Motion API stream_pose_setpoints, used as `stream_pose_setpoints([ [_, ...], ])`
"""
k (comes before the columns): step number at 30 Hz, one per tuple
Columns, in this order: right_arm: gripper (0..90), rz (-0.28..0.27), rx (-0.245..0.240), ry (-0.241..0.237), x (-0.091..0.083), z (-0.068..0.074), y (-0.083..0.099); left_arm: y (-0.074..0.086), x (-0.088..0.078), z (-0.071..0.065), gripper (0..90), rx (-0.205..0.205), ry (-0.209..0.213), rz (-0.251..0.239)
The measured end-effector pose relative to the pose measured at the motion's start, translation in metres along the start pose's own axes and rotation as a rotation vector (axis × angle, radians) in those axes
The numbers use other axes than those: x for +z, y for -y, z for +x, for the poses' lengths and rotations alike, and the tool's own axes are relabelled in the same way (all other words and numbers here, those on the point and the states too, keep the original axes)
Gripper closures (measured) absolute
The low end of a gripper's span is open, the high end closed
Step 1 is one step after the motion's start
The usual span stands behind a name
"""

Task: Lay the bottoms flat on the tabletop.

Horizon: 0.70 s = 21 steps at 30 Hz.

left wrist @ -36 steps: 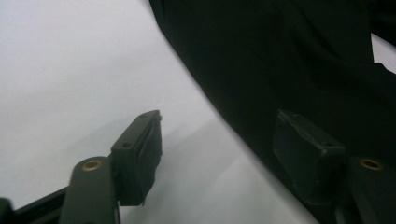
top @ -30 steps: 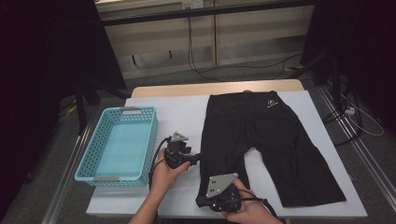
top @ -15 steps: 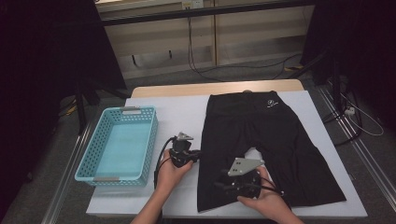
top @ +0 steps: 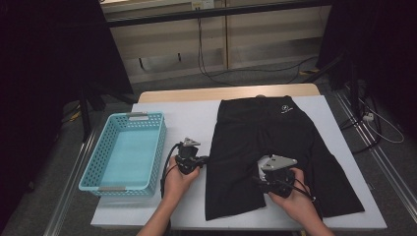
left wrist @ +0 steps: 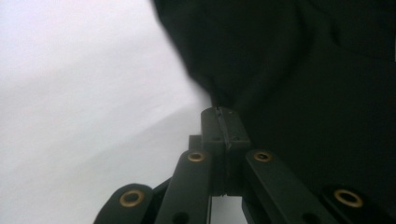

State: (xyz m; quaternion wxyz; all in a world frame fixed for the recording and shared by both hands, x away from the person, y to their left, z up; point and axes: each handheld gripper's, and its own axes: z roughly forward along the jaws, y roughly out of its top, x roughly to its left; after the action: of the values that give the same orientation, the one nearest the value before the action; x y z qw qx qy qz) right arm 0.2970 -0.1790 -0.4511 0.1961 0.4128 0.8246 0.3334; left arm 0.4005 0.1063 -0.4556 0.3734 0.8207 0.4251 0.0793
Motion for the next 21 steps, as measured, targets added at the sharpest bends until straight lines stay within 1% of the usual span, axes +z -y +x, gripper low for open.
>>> stream_pose_setpoints([
  [1, 59.1, 0.002, 0.015, -0.022, 0.002, 0.000, 0.001, 0.000, 0.000, 0.001, 90.0, -0.006, 0.007, -0.002],
  [2, 61.3, 0.011, 0.023, -0.034, 0.005, 0.000, 0.002, 0.000, -0.001, 0.001, 90.0, 0.001, 0.012, 0.000],
  [3, 66.1, 0.006, 0.028, -0.046, 0.007, -0.001, 0.003, -0.001, -0.001, 0.001, 90.0, -0.002, 0.013, -0.005],
  [4, 69.9, 0.003, 0.047, -0.064, 0.008, -0.002, 0.003, -0.001, -0.001, 0.001, 90.0, -0.002, 0.014, -0.005],
  [5, 76.7, 0.005, 0.064, -0.064, 0.008, -0.003, 0.002, -0.001, -0.001, 0.001, 90.0, 0.001, 0.010, -0.010],
  [6, 86.6, 0.009, 0.060, -0.078, 0.008, -0.005, 0.001, -0.001, -0.001, 0.001, 90.0, 0.008, 0.009, -0.005],
  [7, 88.2, 0.011, 0.064, -0.092, 0.008, -0.005, 0.001, -0.001, -0.001, 0.001, 90.0, 0.011, 0.020, -0.004],
  [9, 89.4, 0.019, 0.068, -0.101, 0.005, -0.006, 0.002, 0.000, 0.000, 0.001, 90.0, 0.013, 0.020, -0.006],
  [11, 89.6, 0.023, 0.081, -0.123, 0.000, -0.005, 0.006, 0.001, -0.001, 0.001, 90.0, 0.011, 0.024, -0.009],
  [12, 89.6, 0.027, 0.075, -0.126, -0.003, -0.004, 0.008, 0.001, -0.001, 0.001, 90.0, 0.014, 0.023, -0.011],
  [14, 89.6, 0.045, 0.054, -0.122, -0.010, 0.001, 0.012, 0.001, -0.001, 0.000, 90.0, 0.019, 0.033, -0.007],
  [16, 89.6, 0.048, 0.054, -0.127, -0.016, 0.005, 0.017, 0.001, 0.000, -0.001, 90.0, 0.023, 0.041, -0.011],
  [17, 89.4, 0.049, 0.050, -0.129, -0.017, 0.007, 0.019, 0.001, 0.001, -0.002, 89.8, 0.027, 0.034, -0.011],
  [19, 89.4, 0.049, 0.038, -0.126, -0.020, 0.008, 0.021, 0.001, 0.001, -0.001, 89.0, 0.027, 0.043, -0.006],
  [20, 89.3, 0.053, 0.029, -0.125, -0.021, 0.009, 0.021, 0.000, 0.000, -0.002, 87.6, 0.030, 0.046, -0.008],
  [21, 88.9, 0.052, 0.022, -0.122, -0.022, 0.010, 0.021, 0.000, 0.000, -0.003, 82.9, 0.025, 0.044, -0.013],
])
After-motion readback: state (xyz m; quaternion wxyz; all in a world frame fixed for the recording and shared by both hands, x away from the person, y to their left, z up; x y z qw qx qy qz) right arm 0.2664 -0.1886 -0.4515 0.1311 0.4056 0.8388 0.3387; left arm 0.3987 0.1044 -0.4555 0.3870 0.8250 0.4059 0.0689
